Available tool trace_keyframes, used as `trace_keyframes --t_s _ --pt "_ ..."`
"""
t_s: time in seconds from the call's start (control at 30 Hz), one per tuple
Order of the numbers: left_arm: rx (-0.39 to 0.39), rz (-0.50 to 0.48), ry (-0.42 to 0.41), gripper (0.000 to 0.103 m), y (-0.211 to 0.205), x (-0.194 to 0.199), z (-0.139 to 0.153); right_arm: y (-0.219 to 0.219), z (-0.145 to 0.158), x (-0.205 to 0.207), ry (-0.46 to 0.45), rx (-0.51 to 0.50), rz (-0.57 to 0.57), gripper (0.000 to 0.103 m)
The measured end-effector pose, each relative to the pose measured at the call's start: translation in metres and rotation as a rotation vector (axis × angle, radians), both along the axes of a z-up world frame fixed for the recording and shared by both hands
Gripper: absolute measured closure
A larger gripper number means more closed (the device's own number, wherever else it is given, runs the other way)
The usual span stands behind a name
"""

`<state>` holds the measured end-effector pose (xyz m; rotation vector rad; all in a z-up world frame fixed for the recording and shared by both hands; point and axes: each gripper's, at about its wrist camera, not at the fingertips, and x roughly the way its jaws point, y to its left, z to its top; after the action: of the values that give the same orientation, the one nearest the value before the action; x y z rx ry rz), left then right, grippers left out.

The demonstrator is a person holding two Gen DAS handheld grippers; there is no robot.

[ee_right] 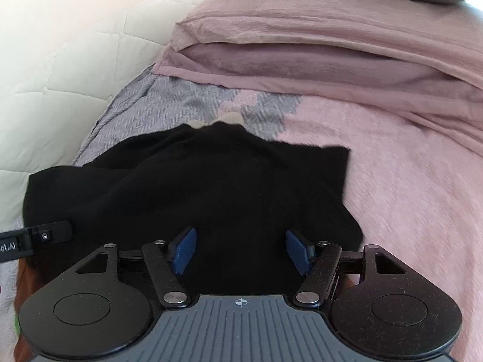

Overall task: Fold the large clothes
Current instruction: 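Lower the left tool onto the black garment and close it, then lift the black garment with the left tool and drop it on the open bed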

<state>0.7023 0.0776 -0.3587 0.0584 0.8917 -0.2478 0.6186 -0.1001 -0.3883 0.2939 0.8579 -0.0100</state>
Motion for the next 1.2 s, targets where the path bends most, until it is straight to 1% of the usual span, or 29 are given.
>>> trace_keyframes --t_s 0.03,0.07,0.1,0.13,0.17,0.2,0.23,0.33,0.4,0.5,0.57,0.63,0.77,0.87,1.0,1.07,1.13,1.17,1.2 --pt "-0.007 0.006 -0.001 0.029 -0.001 0.001 0.0 0.003 0.001 0.002 -0.004 -0.028 0.01 0.069" --pt "-0.004 0.006 -0.008 0.038 -0.003 0.001 0.001 0.007 0.003 0.002 -0.015 -0.051 0.027 0.093" --pt "0.003 -0.001 -0.024 0.053 -0.006 -0.001 0.003 0.009 0.008 -0.002 -0.031 -0.076 0.042 0.097" --pt "0.006 -0.017 -0.045 0.065 -0.009 -0.004 0.007 0.012 0.015 -0.008 -0.066 -0.088 0.063 0.101" --pt "0.019 -0.028 -0.069 0.08 -0.013 -0.008 0.012 0.014 0.022 -0.017 -0.102 -0.089 0.074 0.101" --pt "0.035 -0.035 -0.084 0.086 -0.015 -0.011 0.017 0.016 0.031 -0.026 -0.135 -0.086 0.078 0.101" --pt "0.043 -0.039 -0.093 0.087 -0.017 -0.014 0.021 0.016 0.041 -0.036 -0.164 -0.069 0.073 0.101" --pt "0.013 -0.022 -0.099 0.092 -0.018 -0.026 0.04 0.009 0.077 -0.069 -0.25 0.034 0.064 0.102" --pt "-0.013 -0.024 -0.117 0.094 -0.019 -0.038 0.058 0.002 0.102 -0.09 -0.309 0.077 0.062 0.102" --pt "-0.037 -0.065 -0.151 0.095 -0.029 -0.065 0.092 -0.013 0.138 -0.121 -0.368 0.147 0.031 0.102" --pt "-0.056 -0.113 -0.178 0.095 -0.042 -0.089 0.118 -0.029 0.166 -0.144 -0.418 0.191 -0.003 0.102" --pt "-0.063 -0.181 -0.211 0.095 -0.061 -0.117 0.144 -0.045 0.196 -0.172 -0.486 0.203 -0.041 0.102" --pt "-0.133 -0.328 -0.26 0.095 -0.101 -0.188 0.199 -0.084 0.257 -0.238 -0.61 0.227 -0.112 0.102" --pt "-0.209 -0.437 -0.268 0.096 -0.137 -0.242 0.237 -0.112 0.301 -0.301 -0.695 0.205 -0.165 0.102" --pt "-0.327 -0.576 -0.235 0.096 -0.183 -0.319 0.281 -0.149 0.354 -0.4 -0.778 0.137 -0.244 0.102" --pt "-0.383 -0.661 -0.204 0.096 -0.21 -0.36 0.295 -0.163 0.375 -0.453 -0.807 0.098 -0.282 0.101" --pt "-0.421 -0.74 -0.171 0.095 -0.234 -0.401 0.303 -0.176 0.392 -0.505 -0.828 0.046 -0.32 0.101" --pt "-0.432 -0.781 -0.158 0.095 -0.245 -0.422 0.305 -0.182 0.399 -0.529 -0.827 0.009 -0.33 0.101" --pt "-0.43 -0.811 -0.139 0.092 -0.258 -0.44 0.304 -0.187 0.403 -0.549 -0.802 -0.028 -0.34 0.1"
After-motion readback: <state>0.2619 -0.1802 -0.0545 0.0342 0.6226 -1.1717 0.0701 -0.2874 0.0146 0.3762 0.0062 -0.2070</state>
